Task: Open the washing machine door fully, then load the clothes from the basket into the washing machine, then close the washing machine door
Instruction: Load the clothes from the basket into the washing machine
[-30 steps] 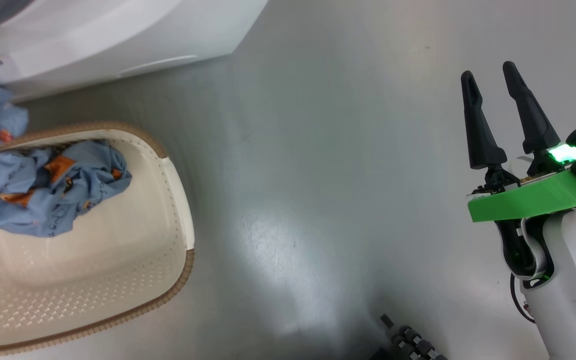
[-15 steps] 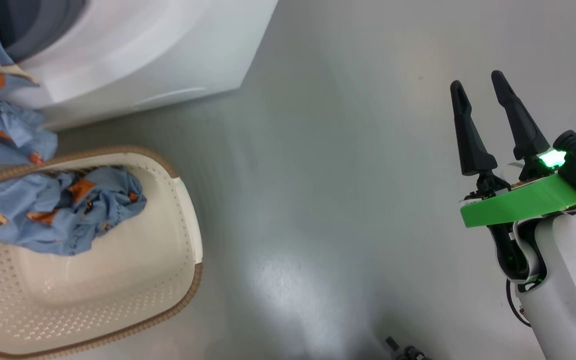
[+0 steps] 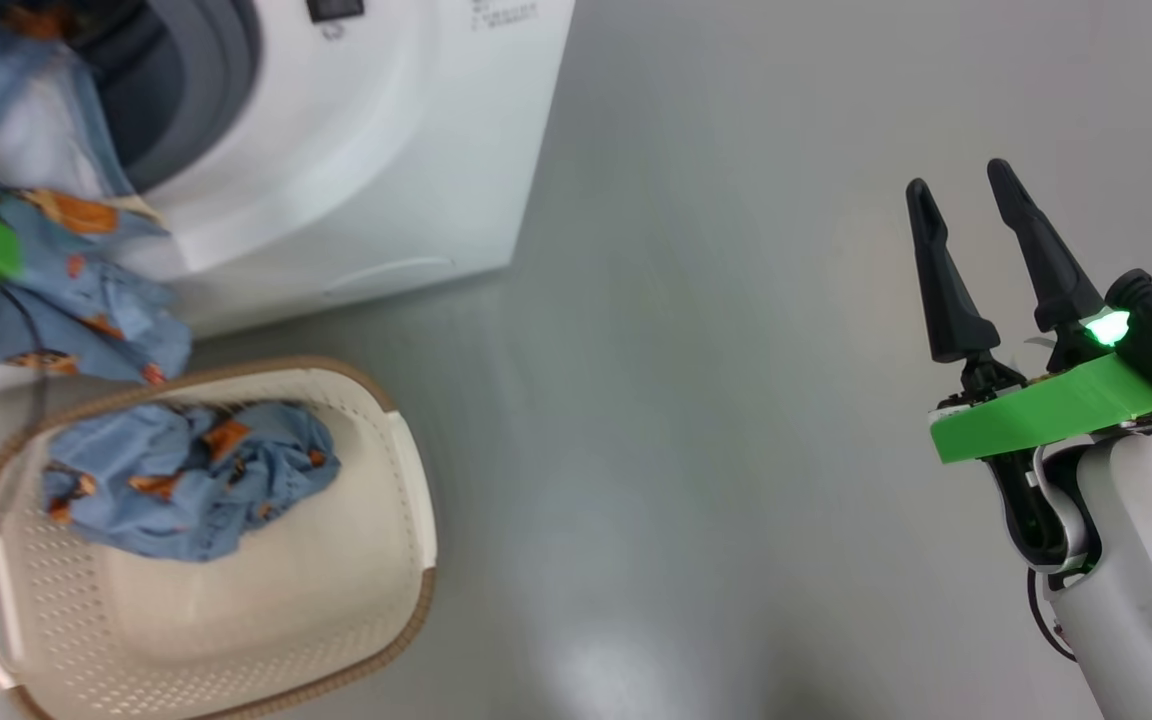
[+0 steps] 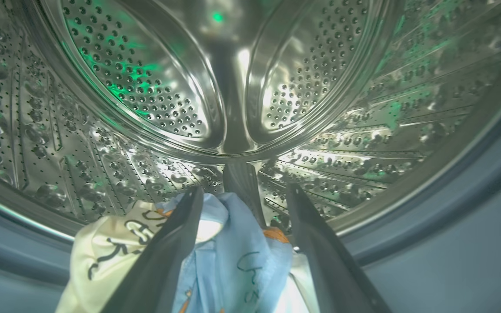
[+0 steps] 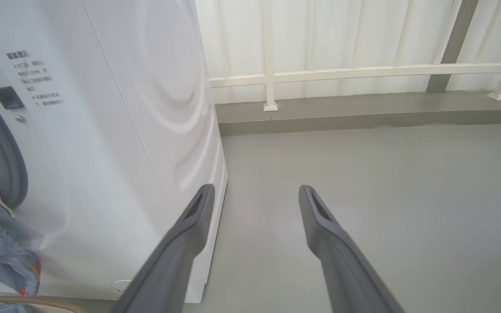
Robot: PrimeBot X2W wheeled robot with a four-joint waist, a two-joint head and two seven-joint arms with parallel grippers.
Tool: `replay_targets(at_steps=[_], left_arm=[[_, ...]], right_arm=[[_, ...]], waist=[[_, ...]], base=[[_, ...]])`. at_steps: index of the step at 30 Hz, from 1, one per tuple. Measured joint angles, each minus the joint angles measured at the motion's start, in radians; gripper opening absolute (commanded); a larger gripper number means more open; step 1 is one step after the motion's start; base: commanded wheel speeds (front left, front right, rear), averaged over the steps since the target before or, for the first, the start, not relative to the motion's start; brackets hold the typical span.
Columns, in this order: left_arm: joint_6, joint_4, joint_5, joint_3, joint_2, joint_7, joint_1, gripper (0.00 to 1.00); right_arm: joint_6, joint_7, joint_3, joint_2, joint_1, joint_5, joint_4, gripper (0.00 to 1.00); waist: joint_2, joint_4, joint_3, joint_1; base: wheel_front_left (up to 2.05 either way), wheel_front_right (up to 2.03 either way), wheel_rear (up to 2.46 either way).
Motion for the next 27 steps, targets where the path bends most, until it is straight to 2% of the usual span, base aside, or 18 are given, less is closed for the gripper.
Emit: replay_targets(at_steps=[6, 17, 27], left_arm=[[0.009, -0.163, 0.024, 0.052, -0.044, 0.000, 0.199, 1.00], [0.041, -0.363, 0.085, 0.117, -0.114, 0.000, 0.492, 1.00], [0.050, -0.510, 0.145, 0.135, -0.174, 0.000, 0.683, 1.00]], right_arm=[[0.000, 0.000, 0.016, -0.012, 0.011, 0.003, 0.014, 1.00], [0.000, 0.000, 0.031, -0.024, 0.059, 0.003, 0.049, 1.00], [0.000, 0.000, 0.016, -0.024, 0.125, 0.003, 0.064, 1.00]], waist=[[0.0000, 0.026, -0.077, 0.0000], [0.0000, 0.084, -0.209, 0.0000], [0.0001, 0.139, -0.312, 0.0000]], base=[[0.00, 0.00, 0.00], [0.00, 0.00, 0.00], [0.00, 0.00, 0.00]])
